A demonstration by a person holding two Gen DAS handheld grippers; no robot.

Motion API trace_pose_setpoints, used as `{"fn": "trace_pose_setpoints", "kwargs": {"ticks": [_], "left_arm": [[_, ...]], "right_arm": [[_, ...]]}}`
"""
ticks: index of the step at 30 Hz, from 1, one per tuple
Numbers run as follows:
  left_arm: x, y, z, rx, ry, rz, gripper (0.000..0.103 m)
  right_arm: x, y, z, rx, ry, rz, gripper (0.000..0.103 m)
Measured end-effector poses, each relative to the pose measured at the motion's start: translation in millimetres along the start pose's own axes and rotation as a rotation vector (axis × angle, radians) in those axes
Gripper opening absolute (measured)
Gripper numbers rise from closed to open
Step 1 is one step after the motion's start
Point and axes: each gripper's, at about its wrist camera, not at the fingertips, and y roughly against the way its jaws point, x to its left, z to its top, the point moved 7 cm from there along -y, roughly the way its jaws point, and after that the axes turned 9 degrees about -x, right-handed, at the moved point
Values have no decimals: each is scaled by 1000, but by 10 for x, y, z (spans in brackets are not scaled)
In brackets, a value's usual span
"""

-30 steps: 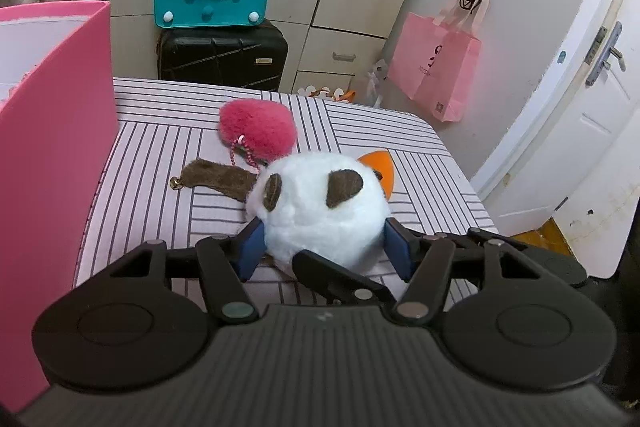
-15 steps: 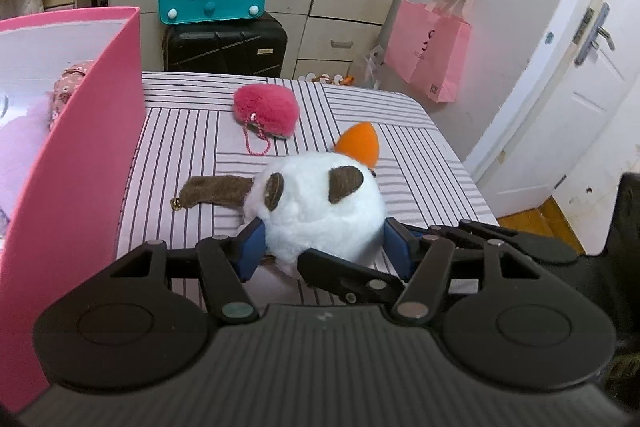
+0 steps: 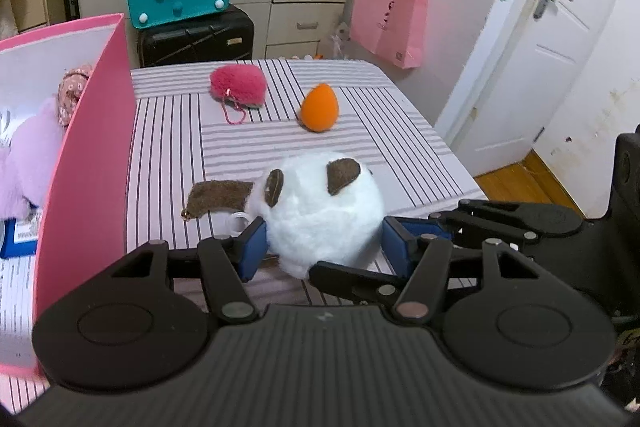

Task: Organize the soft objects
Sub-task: 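Lift the panda plush with both grippers and carry it over the box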

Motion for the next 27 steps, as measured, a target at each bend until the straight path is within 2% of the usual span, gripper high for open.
{"fn": "trace_pose_setpoints", "kwargs": {"ticks": [15, 27], "left_arm": [[-76, 284, -102, 8, -25, -34, 59], [-32, 817, -172, 36, -35, -73, 58]], "right_arm": [[295, 302, -17, -40, 134, -89, 55], [710, 591, -16, -5, 182, -89, 55]]}}
